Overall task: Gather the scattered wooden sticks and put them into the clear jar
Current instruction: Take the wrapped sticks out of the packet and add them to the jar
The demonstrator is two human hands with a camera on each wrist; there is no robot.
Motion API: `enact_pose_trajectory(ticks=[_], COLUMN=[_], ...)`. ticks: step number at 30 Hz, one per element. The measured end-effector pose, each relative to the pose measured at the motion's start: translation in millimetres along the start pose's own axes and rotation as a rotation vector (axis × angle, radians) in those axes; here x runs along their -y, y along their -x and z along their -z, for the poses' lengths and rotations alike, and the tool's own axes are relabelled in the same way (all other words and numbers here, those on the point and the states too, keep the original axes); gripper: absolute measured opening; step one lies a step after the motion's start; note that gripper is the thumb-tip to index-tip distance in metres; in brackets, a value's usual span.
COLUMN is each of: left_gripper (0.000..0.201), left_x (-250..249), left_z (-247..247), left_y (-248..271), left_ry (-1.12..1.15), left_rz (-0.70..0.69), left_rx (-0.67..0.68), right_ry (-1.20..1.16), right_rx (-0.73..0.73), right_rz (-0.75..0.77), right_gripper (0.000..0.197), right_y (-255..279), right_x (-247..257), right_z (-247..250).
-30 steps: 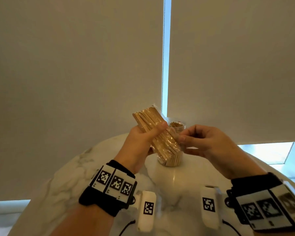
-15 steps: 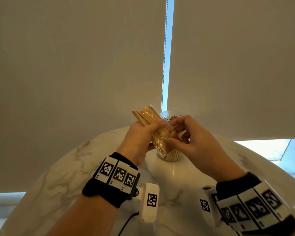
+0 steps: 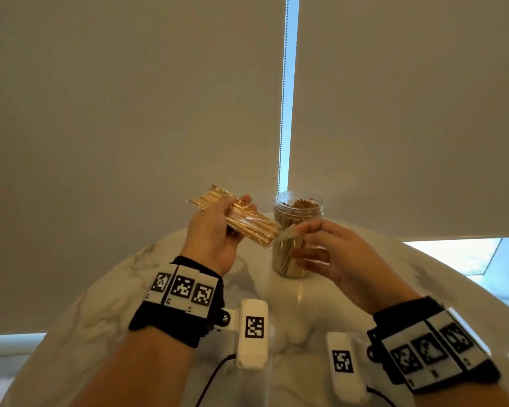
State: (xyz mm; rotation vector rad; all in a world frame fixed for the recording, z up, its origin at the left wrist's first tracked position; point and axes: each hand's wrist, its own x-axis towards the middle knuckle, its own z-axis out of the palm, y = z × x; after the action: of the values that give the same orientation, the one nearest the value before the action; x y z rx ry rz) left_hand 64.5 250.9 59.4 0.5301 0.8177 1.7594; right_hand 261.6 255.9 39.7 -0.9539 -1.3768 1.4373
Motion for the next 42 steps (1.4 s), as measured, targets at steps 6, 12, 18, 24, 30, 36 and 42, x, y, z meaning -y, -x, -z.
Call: enact_pose_trajectory(ticks=[6, 12, 18, 24, 30, 36, 42], left_gripper=[0.021, 0.017, 0.018, 0.011, 0.018, 0.027, 0.022], left_x=[-2.2, 2.2, 24.9, 9.8, 2.9, -5.2, 1.9], left_z=[-16.9, -34.2, -47.0, -44.9, -42.8, -36.9, -38.7], left_y=[14.6, 35.6, 51.9, 45.1, 43.1, 40.5, 41.2], left_ry=[-0.130, -0.350, -0.421, -0.272, -0.184, -0.010, 0.031], left_rz=[-0.210, -0.316, -0.331, -0.398, -0.352, -0.391, -0.321], left_rx=[-0.031, 0.134, 0.287, 0.184, 0.130, 0.063, 0.053], right_ry=[-0.348, -0.578, -0.791, -0.755, -0.345, -0.098, -0.028], right_rx=[-0.203, 0.007, 0.064, 0.149, 0.208, 0.070, 0.184], right_rz=[-0.216, -0.463, -0.488, -0.548, -0.540, -0.424, -0.431], right_gripper=[0.022, 0.049, 0.034, 0.033, 0.045, 0.050, 0.058], right_y=[1.7, -4.6, -3.9, 1.1, 5.3, 2.2, 2.6], right_x=[0.3, -12.7, -31.3, -37.2, -24.5, -26.4, -26.6], right_z=[-3.9, -4.7, -17.3, -25.3, -22.0, -12.2, -9.2])
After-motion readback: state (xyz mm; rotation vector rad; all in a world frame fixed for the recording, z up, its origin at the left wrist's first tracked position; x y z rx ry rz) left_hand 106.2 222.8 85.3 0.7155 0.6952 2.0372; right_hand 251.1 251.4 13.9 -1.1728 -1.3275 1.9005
